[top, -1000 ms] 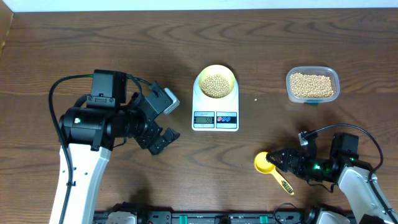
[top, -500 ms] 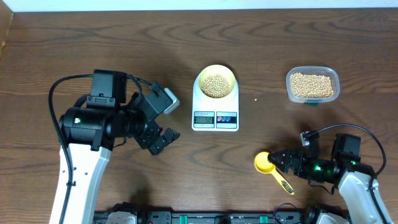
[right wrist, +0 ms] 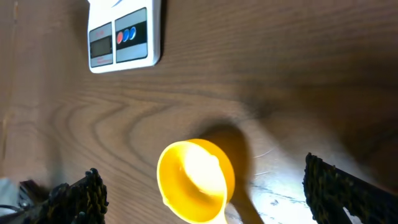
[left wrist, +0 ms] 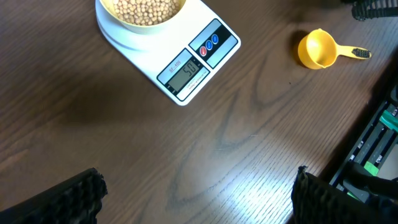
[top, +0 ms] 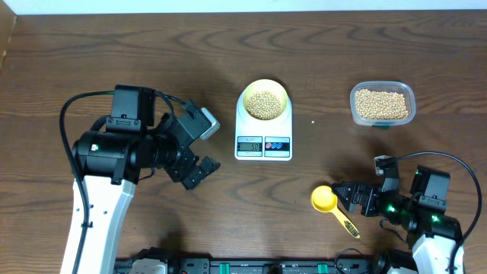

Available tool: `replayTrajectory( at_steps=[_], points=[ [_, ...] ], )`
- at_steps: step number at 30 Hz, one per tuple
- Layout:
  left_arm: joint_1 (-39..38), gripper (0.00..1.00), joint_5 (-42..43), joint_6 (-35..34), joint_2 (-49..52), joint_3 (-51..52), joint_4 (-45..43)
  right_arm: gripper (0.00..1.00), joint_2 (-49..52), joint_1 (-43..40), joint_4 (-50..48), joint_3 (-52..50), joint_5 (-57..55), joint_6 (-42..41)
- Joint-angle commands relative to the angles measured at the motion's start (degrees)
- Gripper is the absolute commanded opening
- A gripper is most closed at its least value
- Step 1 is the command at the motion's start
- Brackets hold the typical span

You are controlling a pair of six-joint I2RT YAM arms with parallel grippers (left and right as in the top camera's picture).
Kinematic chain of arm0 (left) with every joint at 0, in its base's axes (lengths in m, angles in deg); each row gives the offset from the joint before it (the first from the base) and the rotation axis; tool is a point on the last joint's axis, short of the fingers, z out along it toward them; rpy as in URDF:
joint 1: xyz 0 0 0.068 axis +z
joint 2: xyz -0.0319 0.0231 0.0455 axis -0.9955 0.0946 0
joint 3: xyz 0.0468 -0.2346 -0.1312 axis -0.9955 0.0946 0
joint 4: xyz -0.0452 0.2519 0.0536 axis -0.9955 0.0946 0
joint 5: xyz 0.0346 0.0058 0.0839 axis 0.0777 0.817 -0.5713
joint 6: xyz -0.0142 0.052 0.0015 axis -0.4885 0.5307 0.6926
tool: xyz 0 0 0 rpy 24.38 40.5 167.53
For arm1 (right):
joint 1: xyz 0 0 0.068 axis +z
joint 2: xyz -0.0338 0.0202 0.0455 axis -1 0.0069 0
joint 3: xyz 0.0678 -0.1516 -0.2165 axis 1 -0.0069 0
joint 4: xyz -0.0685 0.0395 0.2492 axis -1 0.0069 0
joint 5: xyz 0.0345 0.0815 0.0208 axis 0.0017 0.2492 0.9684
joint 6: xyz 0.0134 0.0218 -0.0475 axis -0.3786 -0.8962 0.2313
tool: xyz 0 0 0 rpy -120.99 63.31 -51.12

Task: Scoop item into bowl and weigh 50g on scale
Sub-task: 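Open the right gripper and withdraw it from the scoop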

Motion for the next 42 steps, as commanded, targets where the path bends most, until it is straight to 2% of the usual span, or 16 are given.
replayTrajectory(
  at_steps=[1, 23, 32, 42],
  points=[
    [0.31, 0.98, -0.35, -0.07, 0.09, -0.11, 0.13, 0.99, -3.37, 1.64, 0.02, -0.26, -1.25, 0.28],
    [0.31, 0.98, -0.35, -0.07, 0.09, -0.11, 0.13, 0.99, -19.69, 9.86, 0.04, -0.28, -6.62, 0.04],
    [0.31, 0.98, -0.33, -0.07, 0.09, -0.11, 0.13, 0.99, -21.59, 10.38, 0.35, -0.28, -6.8, -1.01],
    [0.31, 0.98, -0.35, -0.07, 0.09, -0.11, 0.13, 0.99, -27.45, 16.2, 0.42, -0.31, -11.61, -1.03]
  ],
)
